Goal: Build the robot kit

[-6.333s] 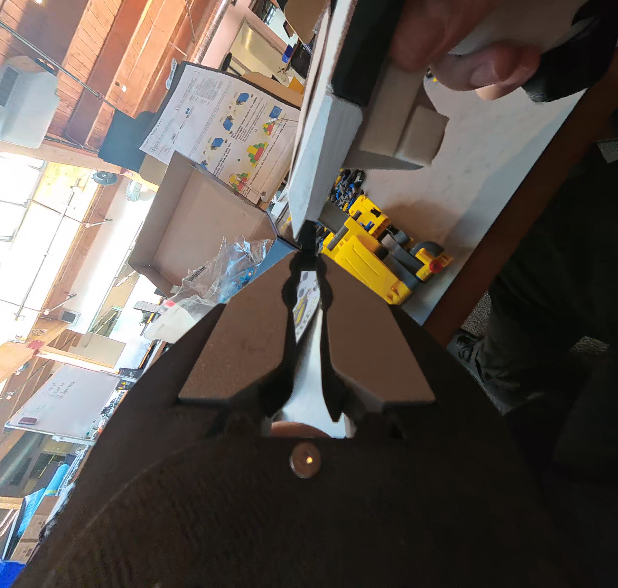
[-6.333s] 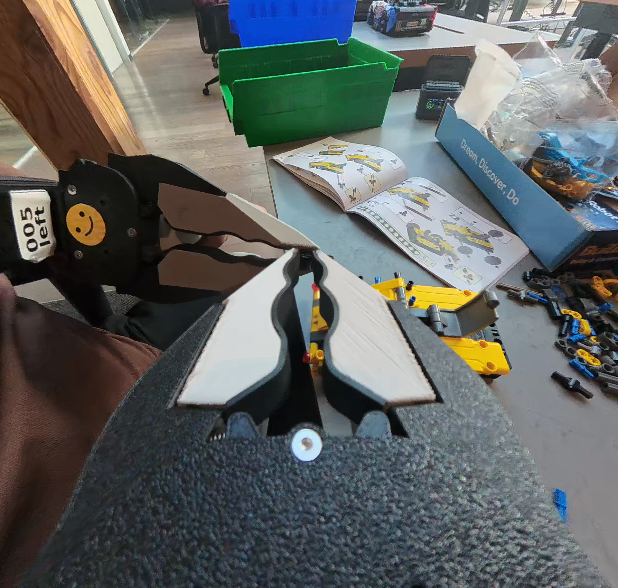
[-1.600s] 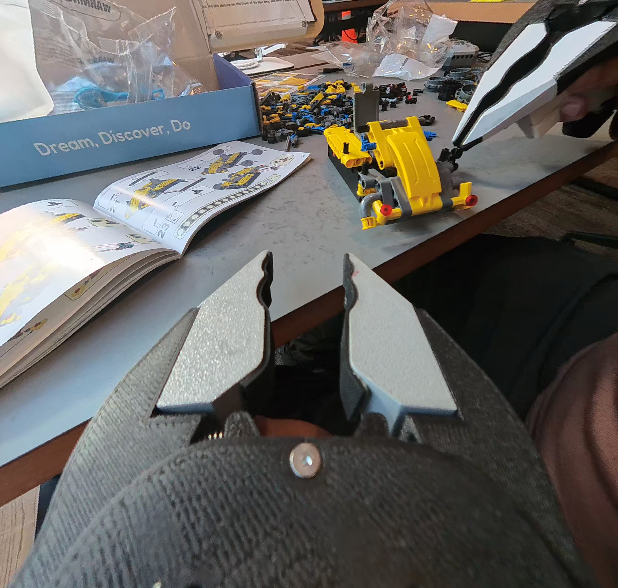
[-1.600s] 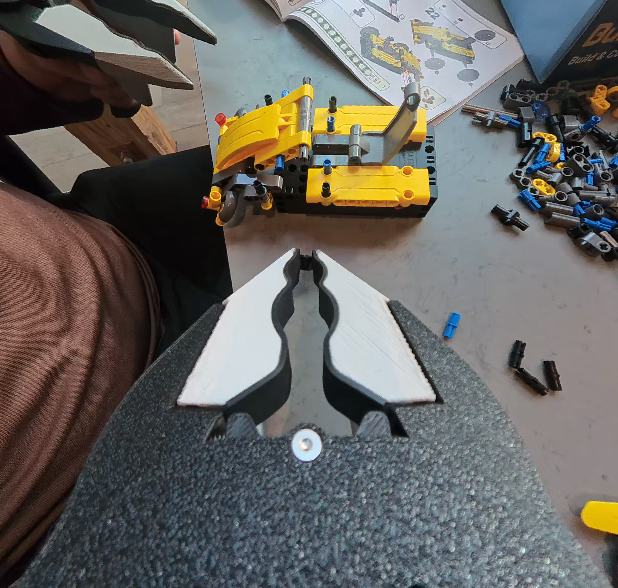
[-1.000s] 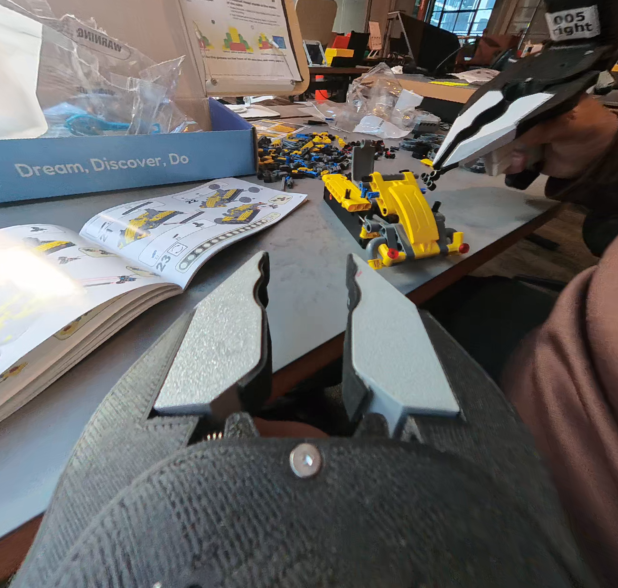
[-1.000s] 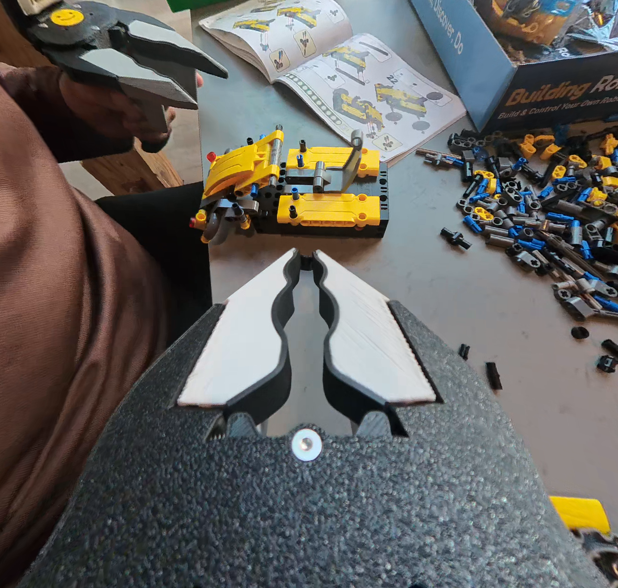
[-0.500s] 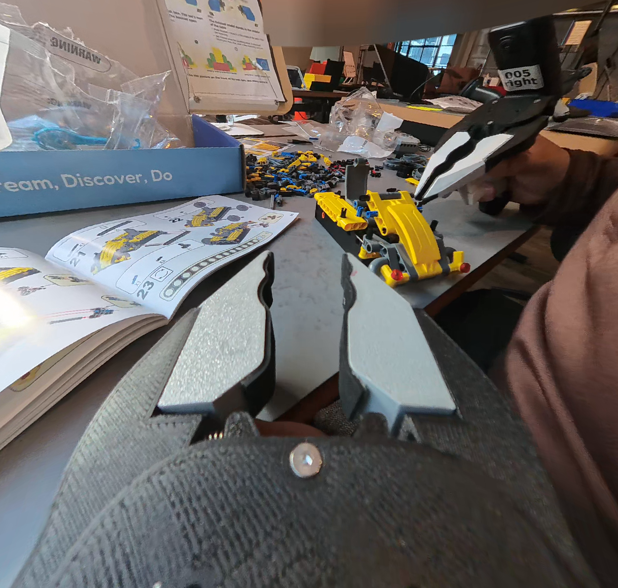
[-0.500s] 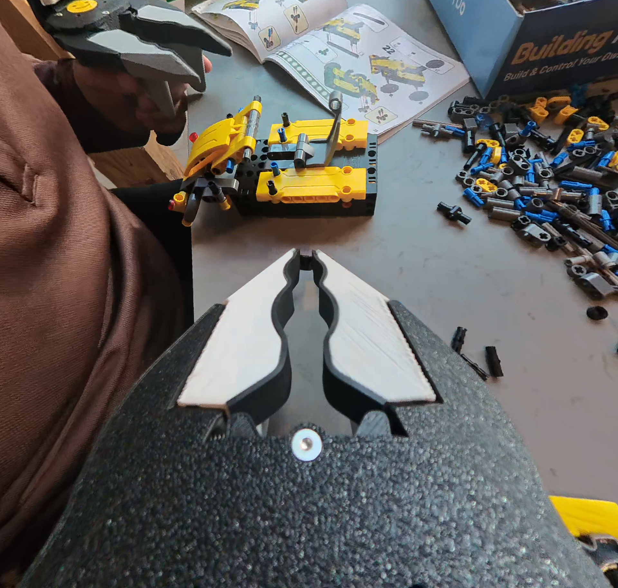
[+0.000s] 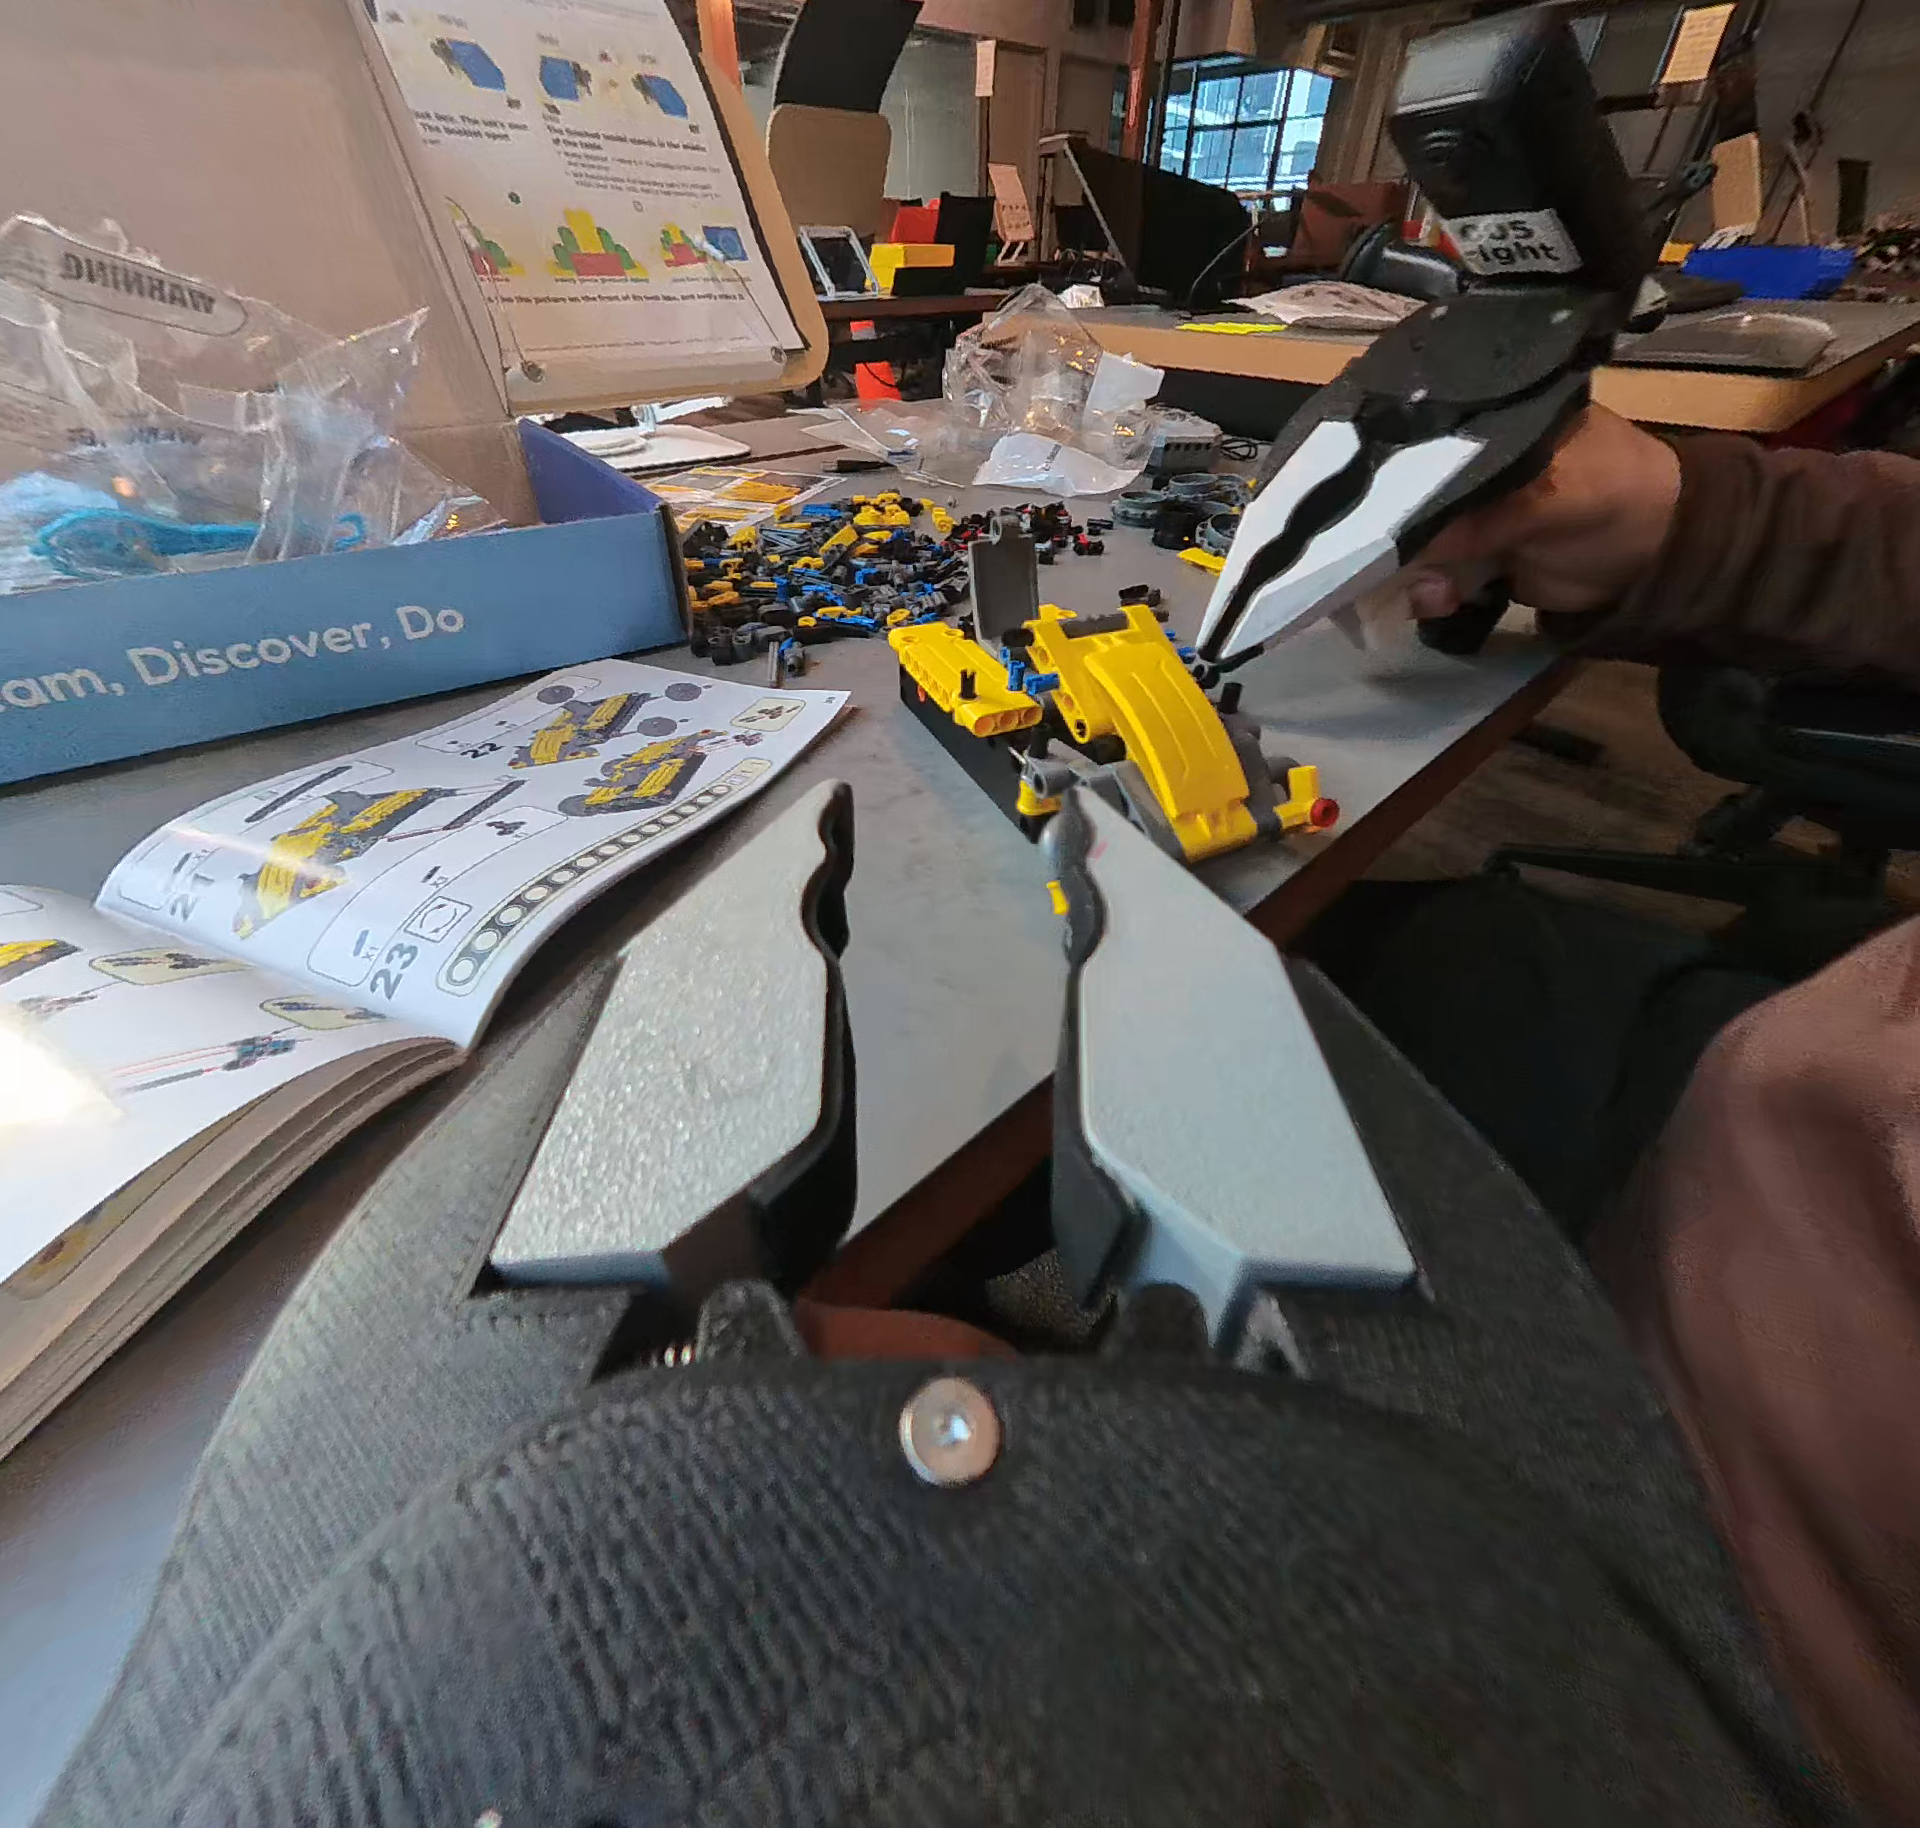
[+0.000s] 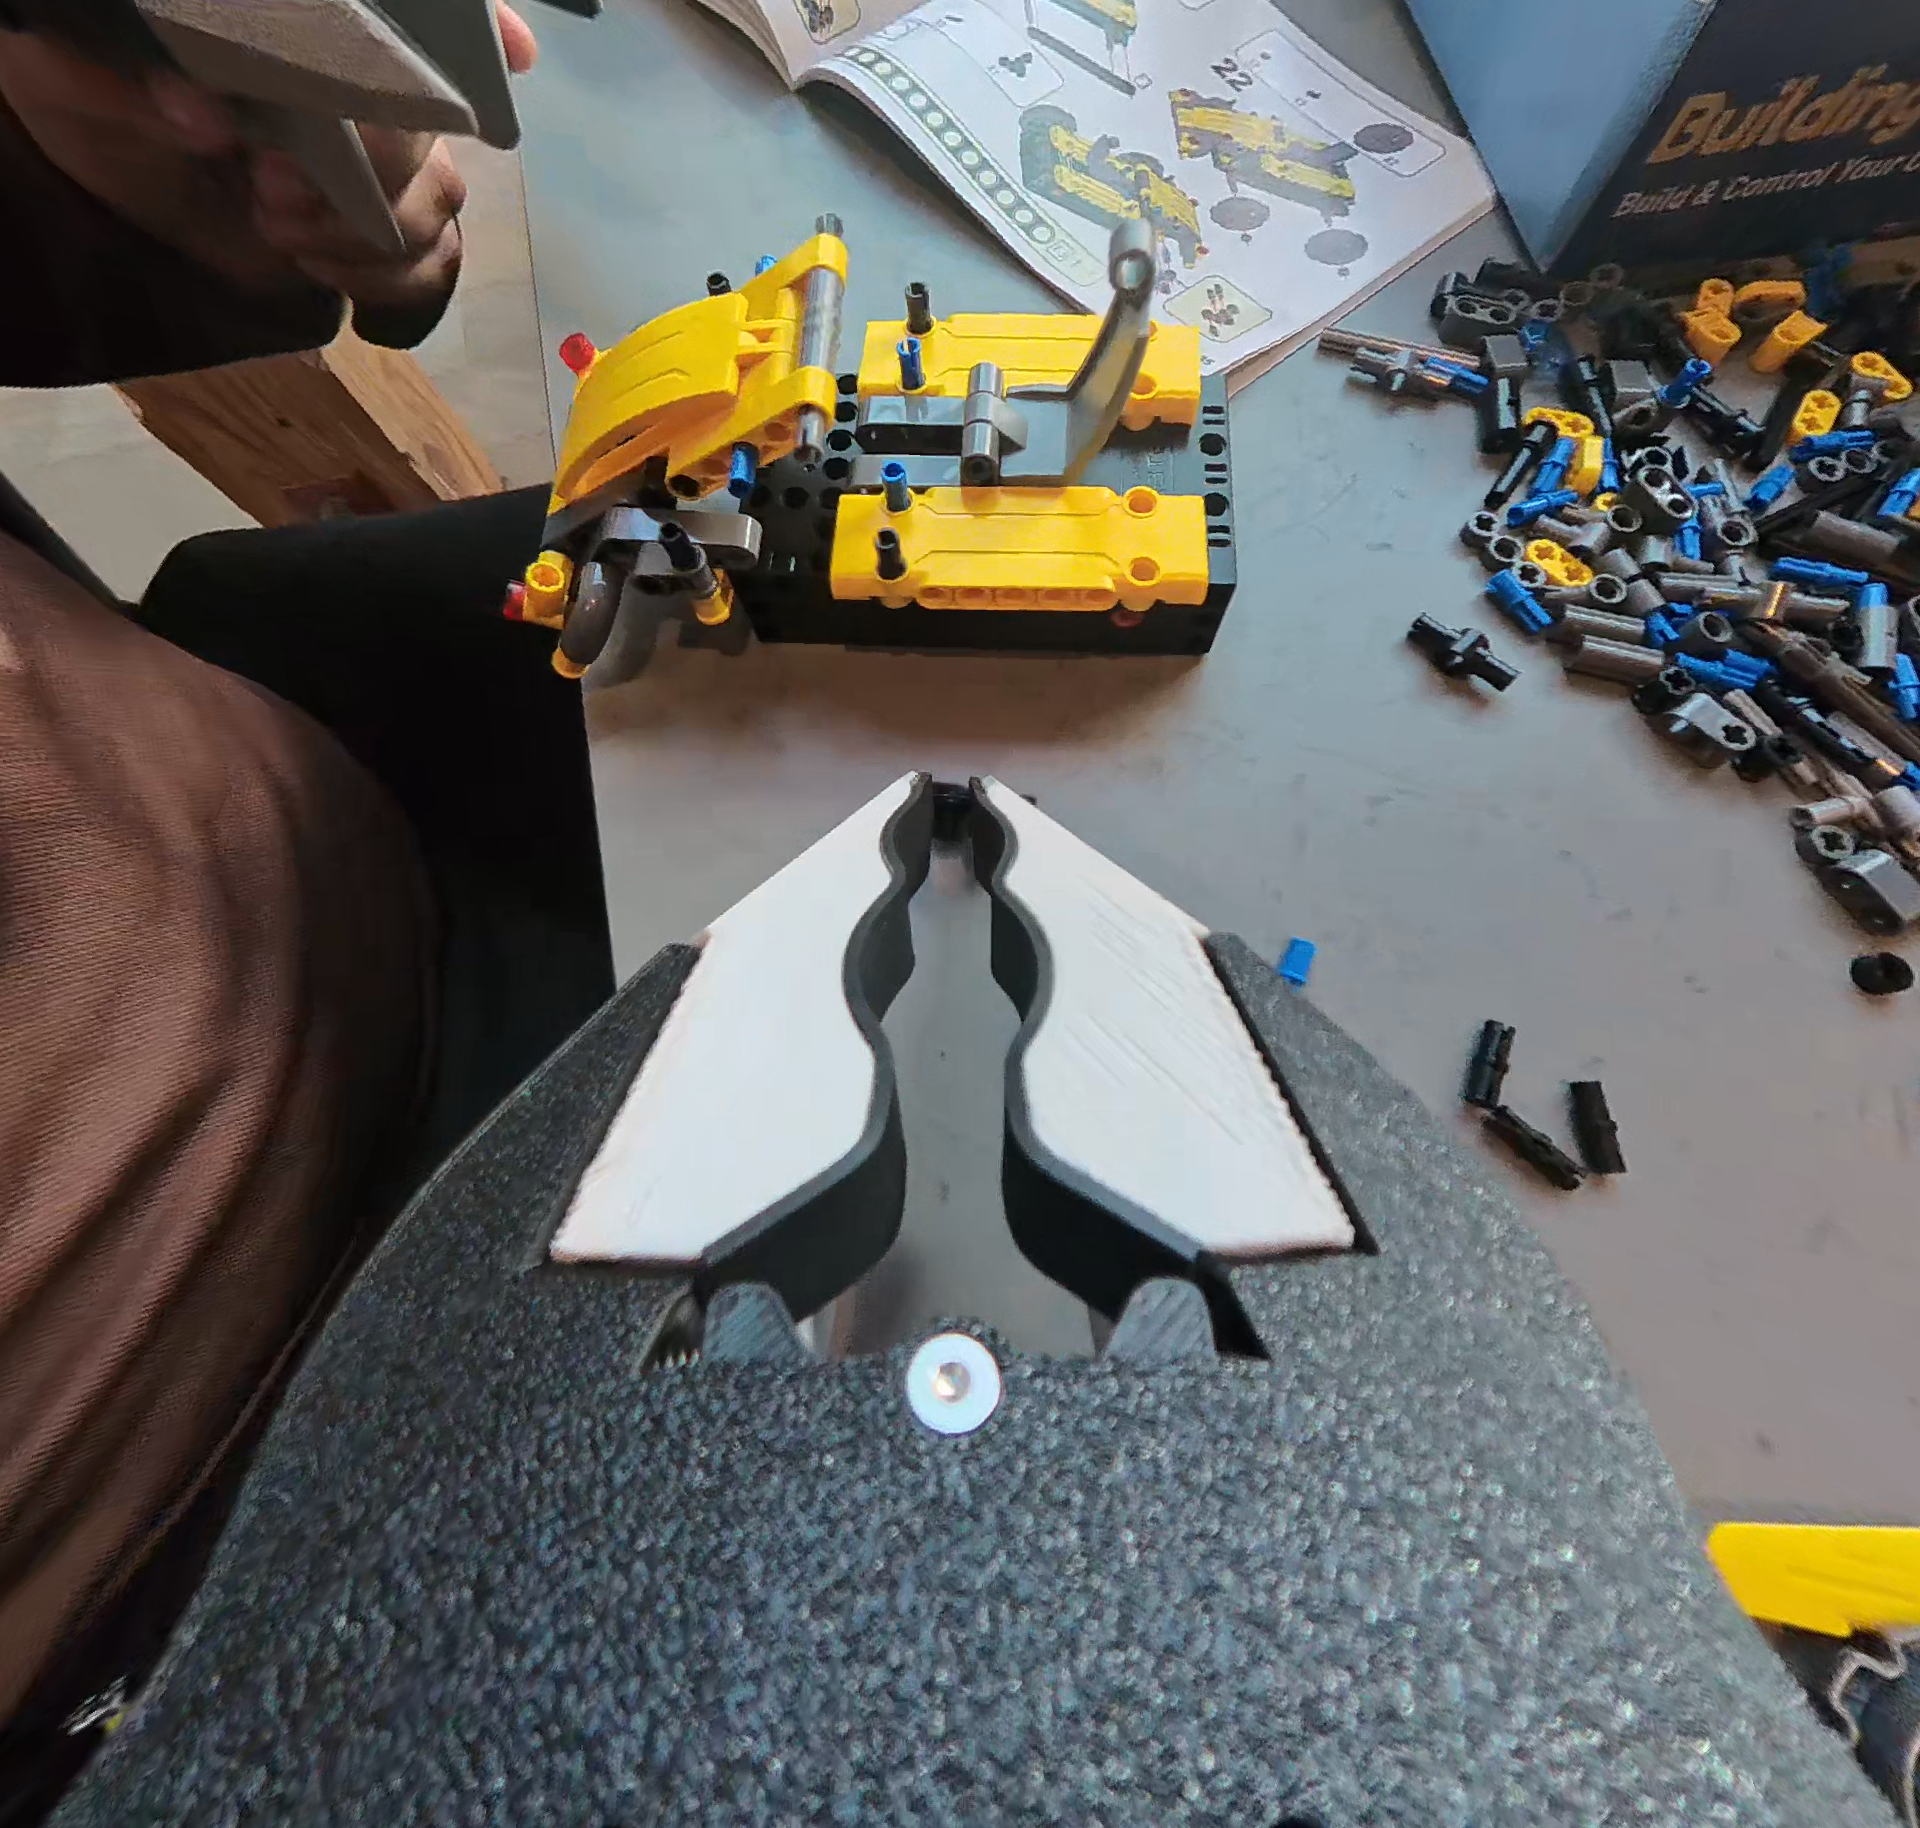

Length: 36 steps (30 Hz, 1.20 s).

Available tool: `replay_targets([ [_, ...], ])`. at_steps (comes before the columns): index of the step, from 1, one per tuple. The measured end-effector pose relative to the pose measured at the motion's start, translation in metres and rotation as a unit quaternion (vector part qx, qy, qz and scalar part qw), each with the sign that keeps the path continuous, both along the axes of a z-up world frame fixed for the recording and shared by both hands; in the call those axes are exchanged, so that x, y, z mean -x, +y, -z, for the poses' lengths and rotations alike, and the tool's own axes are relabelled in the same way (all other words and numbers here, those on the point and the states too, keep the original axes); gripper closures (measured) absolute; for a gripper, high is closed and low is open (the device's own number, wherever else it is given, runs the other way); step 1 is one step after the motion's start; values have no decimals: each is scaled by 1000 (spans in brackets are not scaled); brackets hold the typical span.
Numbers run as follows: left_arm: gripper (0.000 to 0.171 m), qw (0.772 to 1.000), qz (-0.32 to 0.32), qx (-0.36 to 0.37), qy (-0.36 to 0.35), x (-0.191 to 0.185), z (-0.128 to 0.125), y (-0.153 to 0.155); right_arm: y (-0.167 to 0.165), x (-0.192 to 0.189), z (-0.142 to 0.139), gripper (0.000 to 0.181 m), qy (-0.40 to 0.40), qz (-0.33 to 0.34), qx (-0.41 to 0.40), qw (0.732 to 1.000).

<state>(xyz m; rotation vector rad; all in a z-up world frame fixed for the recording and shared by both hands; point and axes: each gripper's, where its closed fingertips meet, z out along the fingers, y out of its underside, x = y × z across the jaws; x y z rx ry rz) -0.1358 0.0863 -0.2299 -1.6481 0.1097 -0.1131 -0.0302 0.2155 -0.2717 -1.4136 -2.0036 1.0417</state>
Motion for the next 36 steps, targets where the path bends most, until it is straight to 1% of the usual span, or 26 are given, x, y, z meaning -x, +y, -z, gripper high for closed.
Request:
replay_targets([
  [5,134,999,-7,13,36,-3,3,1,1,1,0,178,7,11,-16,1000],
  [11,135,1000,-22,18,12,6,4,2,6,2,-5,178,23,30,-9,999],
  [15,136,999,-34,23,14,11,7,3,8,1,-9,178,33,35,-4,999],
  [25,134,999,-21,43,0,9,15,13,1,4,-3,178,16,9,-3,1000],
  [36,133,998,-20,51,-11,11,17,14,1,4,-2,178,13,7,5,1000],
])
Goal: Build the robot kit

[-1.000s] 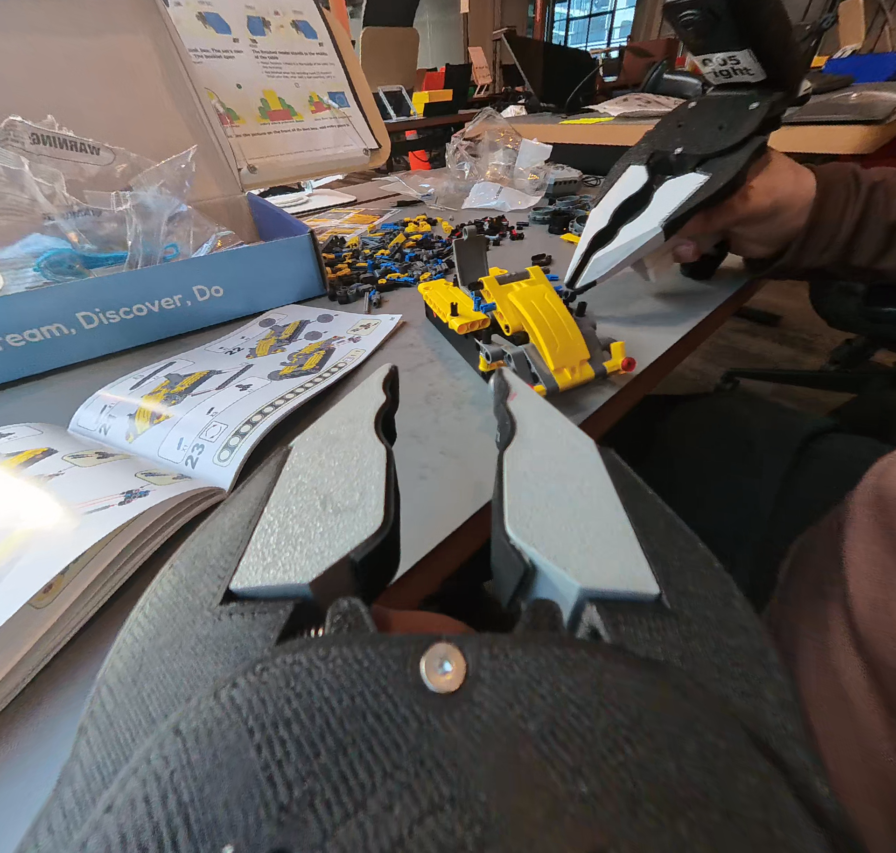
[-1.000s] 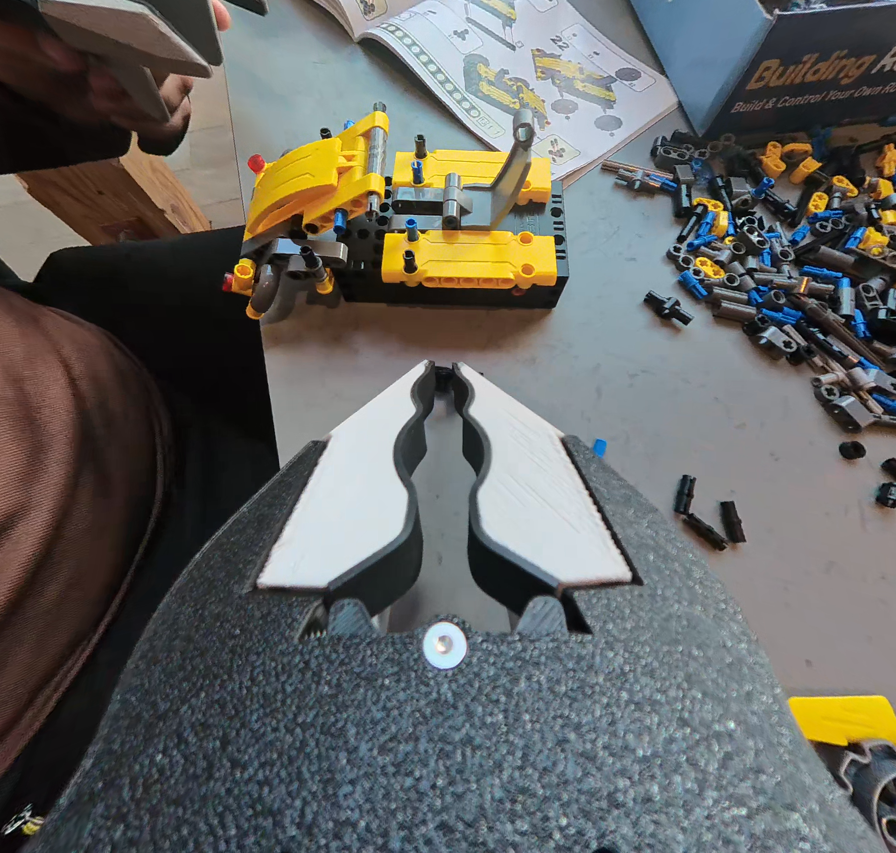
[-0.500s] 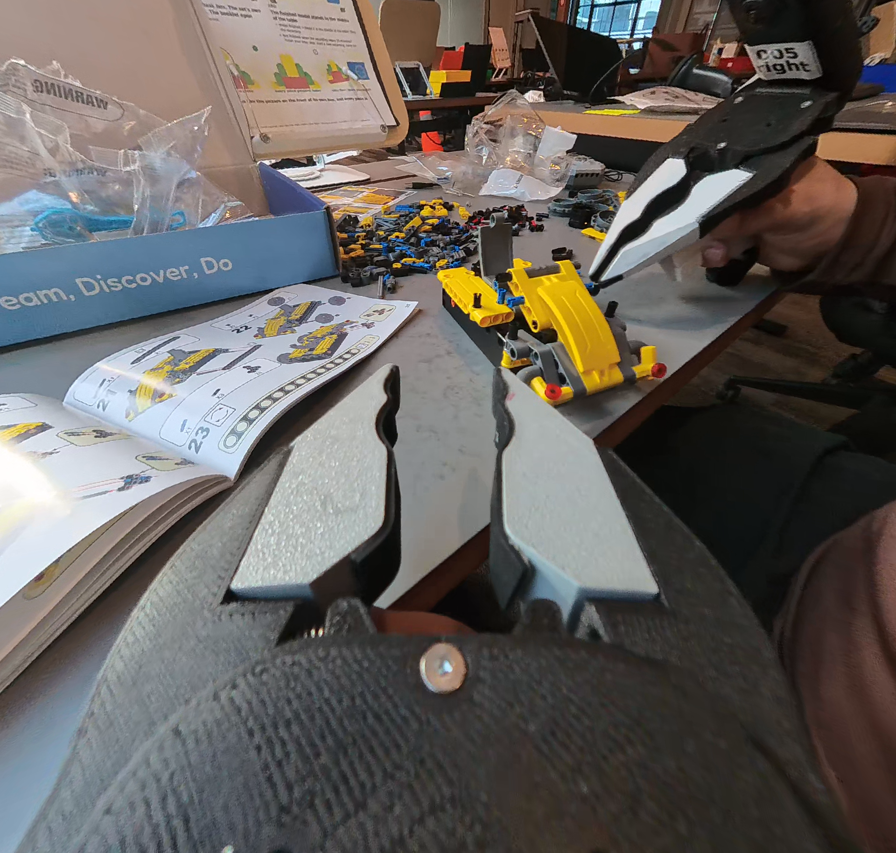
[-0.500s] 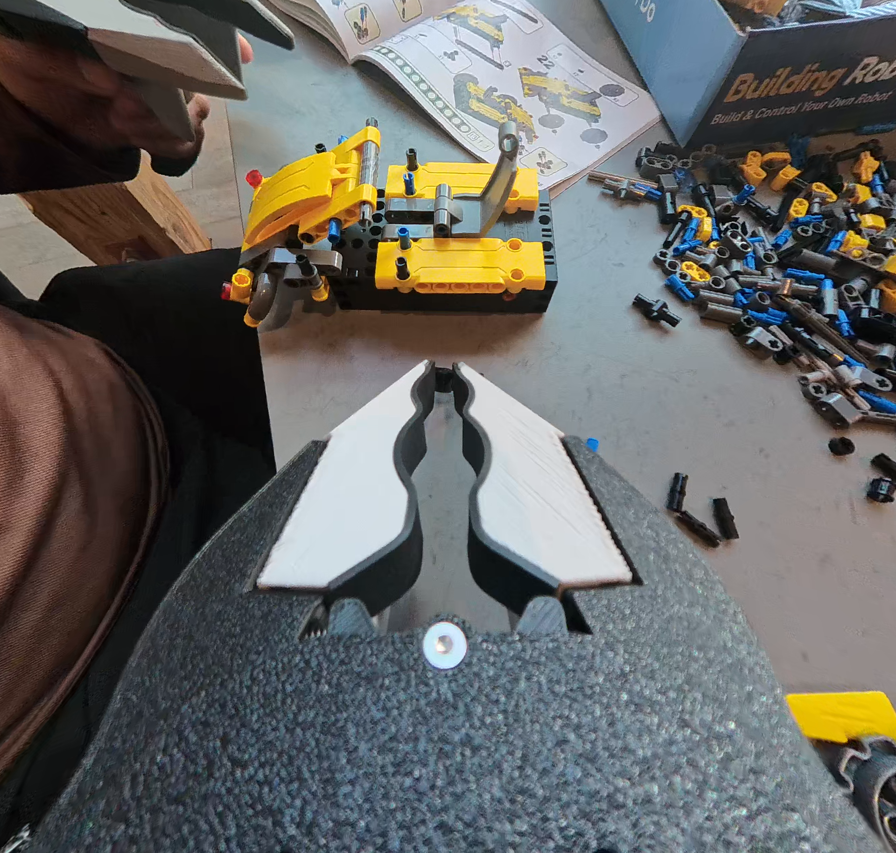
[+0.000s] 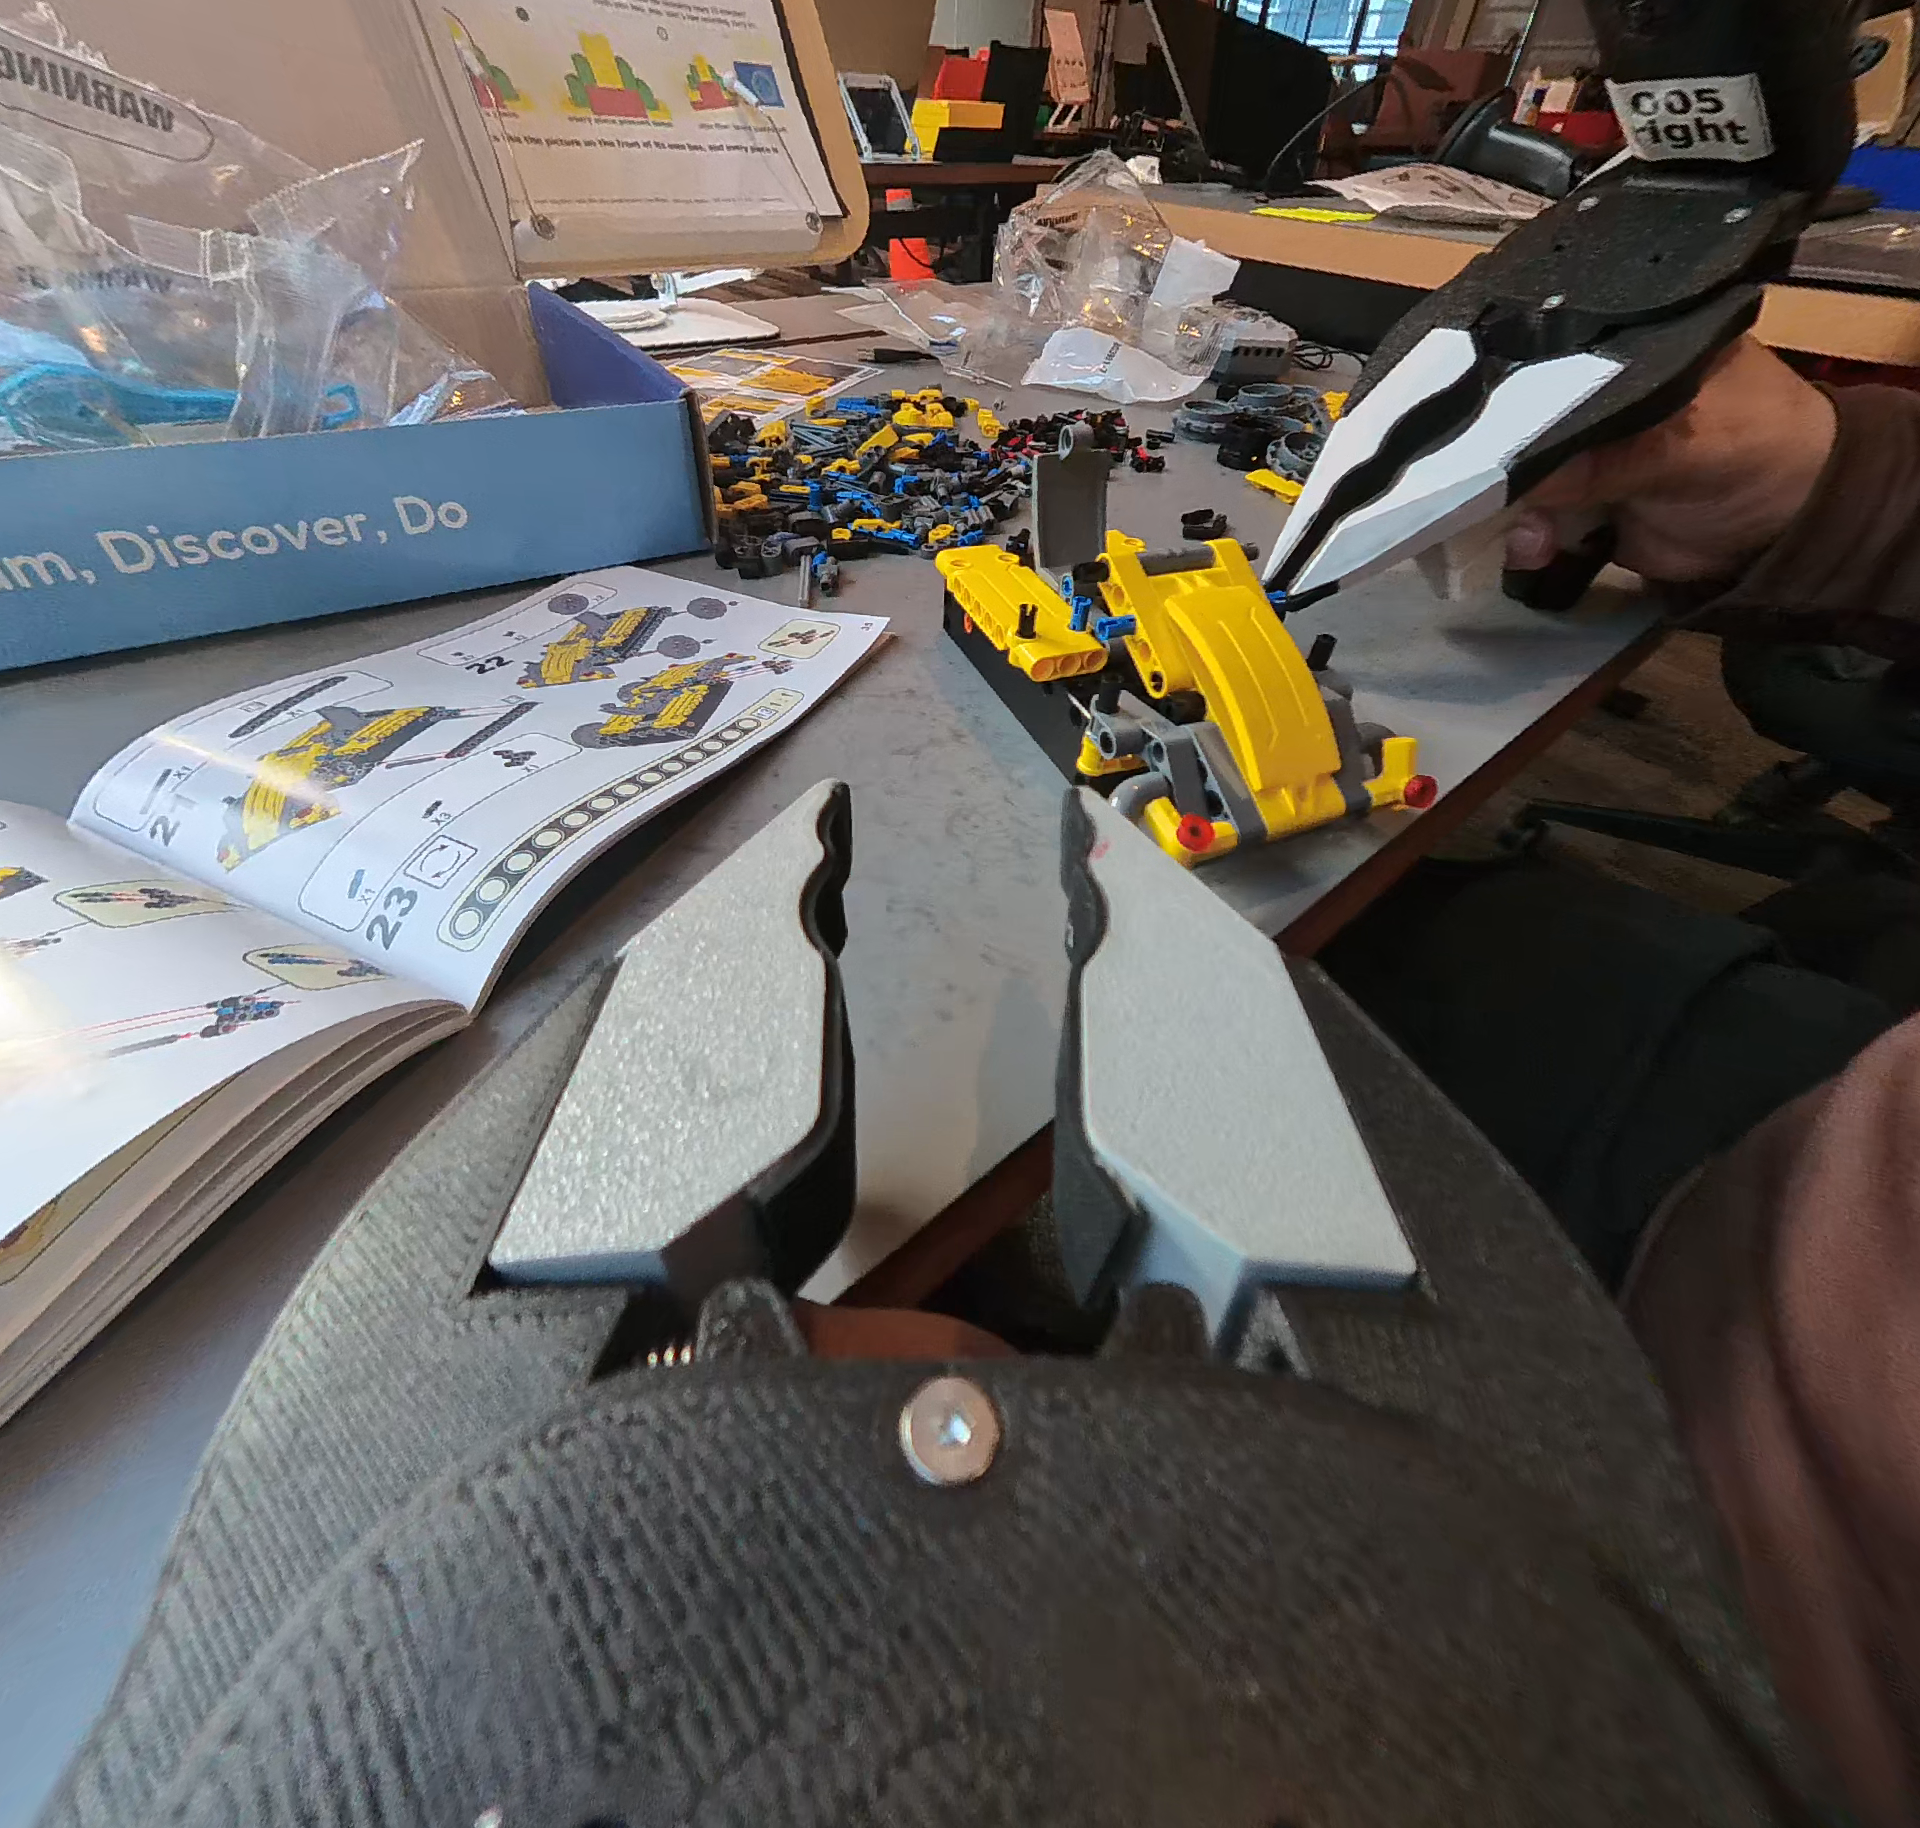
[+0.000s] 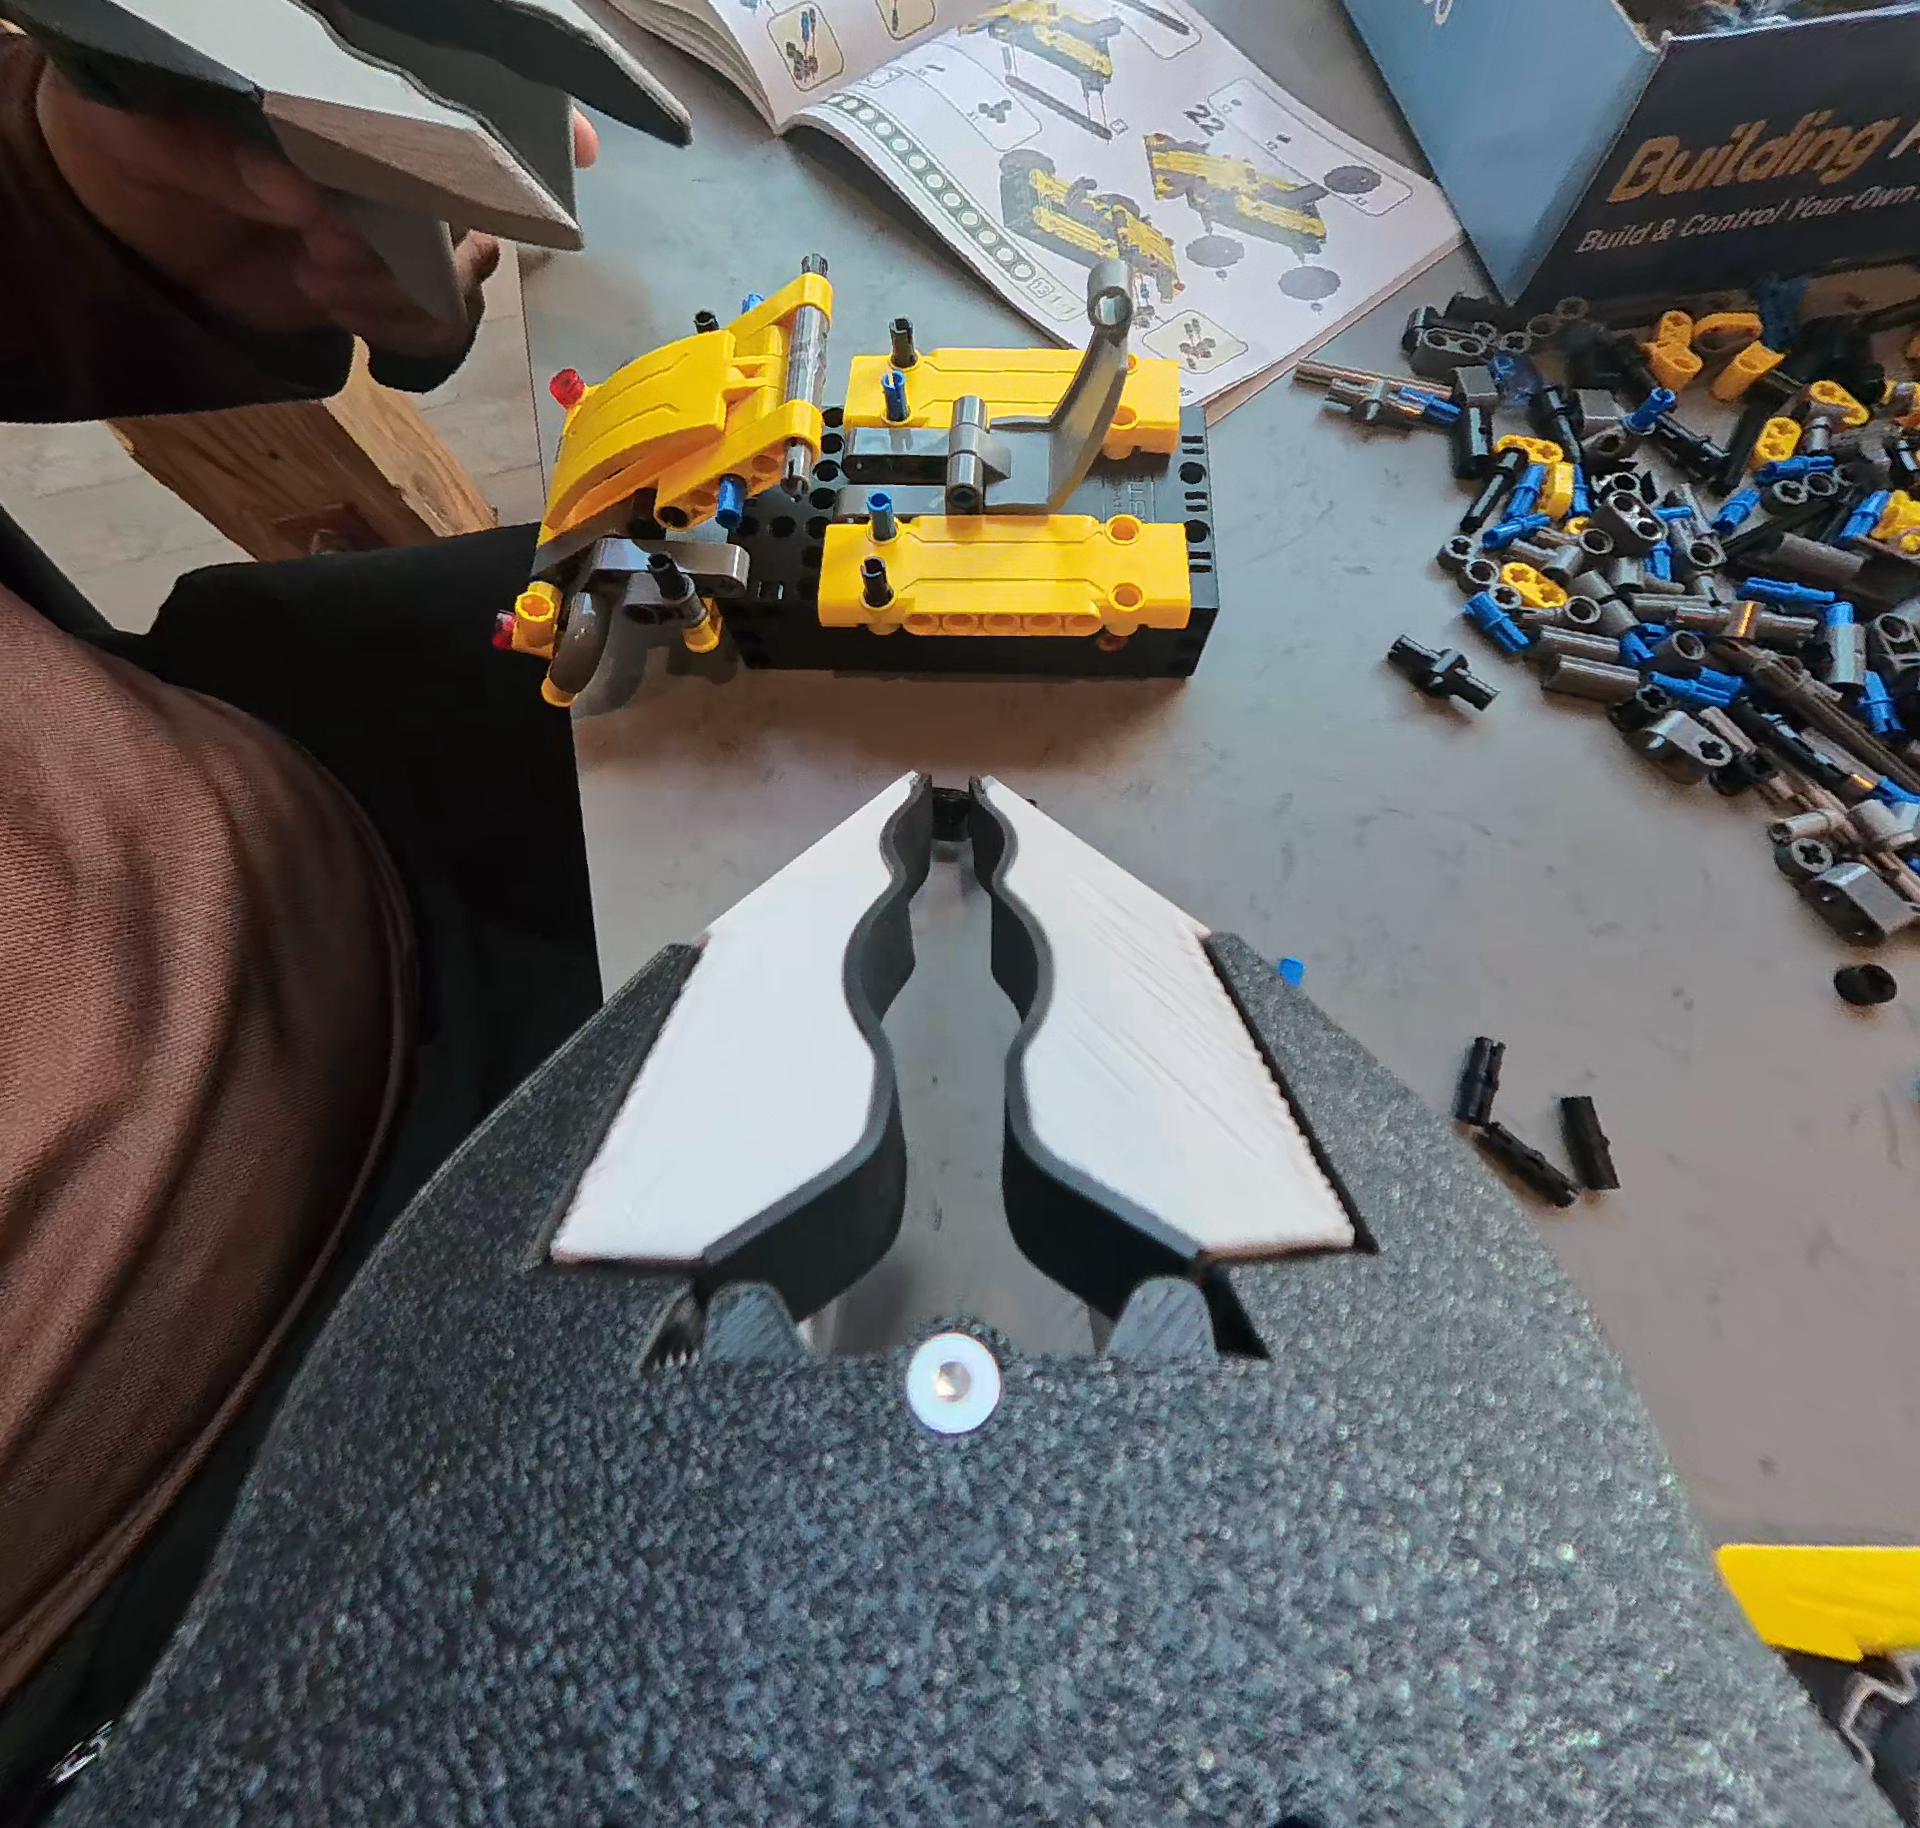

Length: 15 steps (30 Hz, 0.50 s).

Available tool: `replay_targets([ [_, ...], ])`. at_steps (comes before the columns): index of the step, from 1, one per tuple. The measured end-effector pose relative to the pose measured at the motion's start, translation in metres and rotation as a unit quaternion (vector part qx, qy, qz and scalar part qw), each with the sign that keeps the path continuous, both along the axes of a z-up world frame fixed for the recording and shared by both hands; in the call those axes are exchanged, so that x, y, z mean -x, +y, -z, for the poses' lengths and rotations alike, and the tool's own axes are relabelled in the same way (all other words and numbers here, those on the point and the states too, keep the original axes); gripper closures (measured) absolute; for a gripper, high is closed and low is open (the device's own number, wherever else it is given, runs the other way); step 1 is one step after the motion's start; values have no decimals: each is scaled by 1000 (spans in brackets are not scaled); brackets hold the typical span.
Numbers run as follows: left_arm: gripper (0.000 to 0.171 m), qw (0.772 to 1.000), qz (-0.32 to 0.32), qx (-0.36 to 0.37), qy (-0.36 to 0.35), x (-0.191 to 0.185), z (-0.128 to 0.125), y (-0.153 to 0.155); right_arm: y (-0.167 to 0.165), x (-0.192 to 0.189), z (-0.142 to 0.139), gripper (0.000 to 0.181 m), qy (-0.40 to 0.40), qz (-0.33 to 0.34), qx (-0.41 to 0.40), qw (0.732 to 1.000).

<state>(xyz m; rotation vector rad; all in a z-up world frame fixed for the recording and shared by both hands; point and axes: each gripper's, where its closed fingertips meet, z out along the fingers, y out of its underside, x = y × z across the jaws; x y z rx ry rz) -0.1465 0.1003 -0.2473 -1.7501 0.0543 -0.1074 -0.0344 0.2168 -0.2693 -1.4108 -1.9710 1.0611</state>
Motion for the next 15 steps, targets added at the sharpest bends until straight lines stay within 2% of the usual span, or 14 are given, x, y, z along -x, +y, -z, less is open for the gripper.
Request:
replay_targets([
  [15,133,1000,-5,20,18,-1,7,-3,-2,-1,0,178,1,-3,-4,1000],
])
